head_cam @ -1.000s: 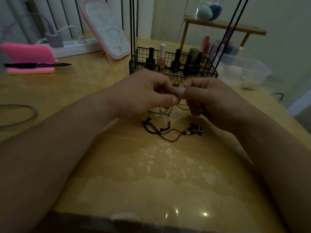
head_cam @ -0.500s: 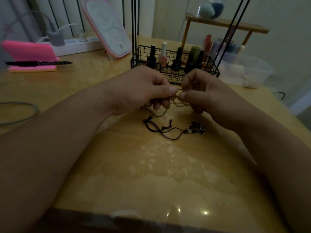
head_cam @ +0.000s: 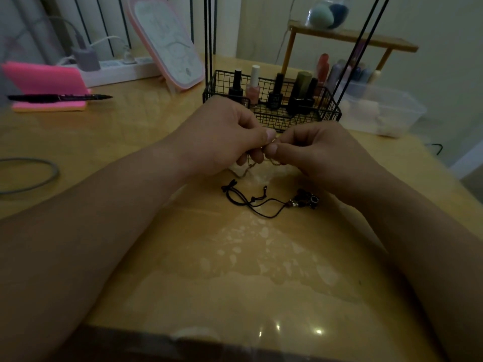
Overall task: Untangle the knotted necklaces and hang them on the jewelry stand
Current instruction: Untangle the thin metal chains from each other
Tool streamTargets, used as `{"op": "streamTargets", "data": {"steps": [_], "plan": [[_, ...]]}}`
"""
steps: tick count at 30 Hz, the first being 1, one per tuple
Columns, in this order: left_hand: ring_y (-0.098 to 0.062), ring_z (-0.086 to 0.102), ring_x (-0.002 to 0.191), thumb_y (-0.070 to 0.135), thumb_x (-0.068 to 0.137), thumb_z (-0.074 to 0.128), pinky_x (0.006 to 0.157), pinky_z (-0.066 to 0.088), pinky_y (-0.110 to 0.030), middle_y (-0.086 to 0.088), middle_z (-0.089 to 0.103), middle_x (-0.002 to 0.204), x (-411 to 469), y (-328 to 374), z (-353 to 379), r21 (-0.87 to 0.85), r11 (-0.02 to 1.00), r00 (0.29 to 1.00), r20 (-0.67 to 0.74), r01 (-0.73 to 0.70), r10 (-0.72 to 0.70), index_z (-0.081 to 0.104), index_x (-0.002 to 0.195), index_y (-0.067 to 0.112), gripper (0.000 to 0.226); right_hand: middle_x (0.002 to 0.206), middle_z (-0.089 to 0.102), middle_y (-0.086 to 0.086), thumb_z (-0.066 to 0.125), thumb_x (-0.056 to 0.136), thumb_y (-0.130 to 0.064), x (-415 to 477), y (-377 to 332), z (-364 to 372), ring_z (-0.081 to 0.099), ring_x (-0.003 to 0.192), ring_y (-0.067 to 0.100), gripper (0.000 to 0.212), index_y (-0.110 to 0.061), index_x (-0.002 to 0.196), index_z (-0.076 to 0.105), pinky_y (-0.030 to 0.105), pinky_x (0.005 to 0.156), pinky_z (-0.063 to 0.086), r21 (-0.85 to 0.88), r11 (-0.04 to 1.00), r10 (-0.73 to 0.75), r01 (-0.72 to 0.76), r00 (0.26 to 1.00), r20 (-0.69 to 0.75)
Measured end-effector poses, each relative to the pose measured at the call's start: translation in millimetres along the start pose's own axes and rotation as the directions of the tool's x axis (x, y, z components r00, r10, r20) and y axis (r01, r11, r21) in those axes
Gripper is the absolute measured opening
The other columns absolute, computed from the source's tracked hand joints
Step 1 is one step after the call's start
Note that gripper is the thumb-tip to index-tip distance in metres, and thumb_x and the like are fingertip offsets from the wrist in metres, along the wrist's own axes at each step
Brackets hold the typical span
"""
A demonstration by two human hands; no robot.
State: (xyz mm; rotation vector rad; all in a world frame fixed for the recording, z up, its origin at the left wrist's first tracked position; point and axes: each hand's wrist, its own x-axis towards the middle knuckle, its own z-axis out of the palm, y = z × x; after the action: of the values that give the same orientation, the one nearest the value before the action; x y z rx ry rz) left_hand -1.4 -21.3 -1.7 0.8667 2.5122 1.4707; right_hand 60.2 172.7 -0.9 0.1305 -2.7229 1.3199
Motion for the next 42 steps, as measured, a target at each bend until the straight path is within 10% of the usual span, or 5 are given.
{"op": "streamTargets", "data": {"steps": [7, 32, 42], "plan": [[-0.01, 0.061, 0.058, 0.032, 0.098, 0.071, 0.058, 0.052, -0.024, 0.0, 0.076, 0.073, 1, -2, 2, -0.026, 1.0, 0.999, -0.037, -0.007, 0.006, 0.078, 0.079, 0.023, 0.022, 0.07, 0.071, -0.009, 0.075, 0.093, -0.033, 2, 1, 3, 0.054, 0.054, -0.004, 0.013, -0.022, 0.087, 0.079, 0.011, 0.052, 0.042, 0.028, 0.999, 0.038, -0.036, 0.998, -0.053], [-0.01, 0.065, 0.071, 0.023, 0.104, 0.06, 0.071, 0.051, -0.035, 0.001, 0.072, 0.079, -2, 3, -7, -0.074, 0.997, 0.987, 0.158, 0.032, -0.02, 0.069, 0.095, 0.017, 0.014, 0.069, 0.059, -0.008, 0.064, 0.085, -0.03, 5, 2, -8, 0.048, 0.06, 0.01, 0.011, -0.021, 0.082, 0.069, 0.031, 0.061, 0.042, 0.198, 0.979, 0.039, -0.055, 0.996, 0.085], [-0.008, 0.059, 0.079, 0.02, 0.099, 0.066, 0.068, 0.051, -0.018, -0.003, 0.067, 0.089, 0, 0, -5, -0.036, 0.998, 0.992, 0.114, -0.059, 0.062, 0.071, 0.095, 0.019, 0.007, 0.09, 0.07, 0.005, 0.061, 0.082, -0.019, 5, 6, -14, 0.046, 0.062, 0.012, 0.016, -0.018, 0.096, 0.068, 0.029, 0.059, 0.041, 0.299, 0.951, 0.018, -0.079, 0.979, 0.203]]}}
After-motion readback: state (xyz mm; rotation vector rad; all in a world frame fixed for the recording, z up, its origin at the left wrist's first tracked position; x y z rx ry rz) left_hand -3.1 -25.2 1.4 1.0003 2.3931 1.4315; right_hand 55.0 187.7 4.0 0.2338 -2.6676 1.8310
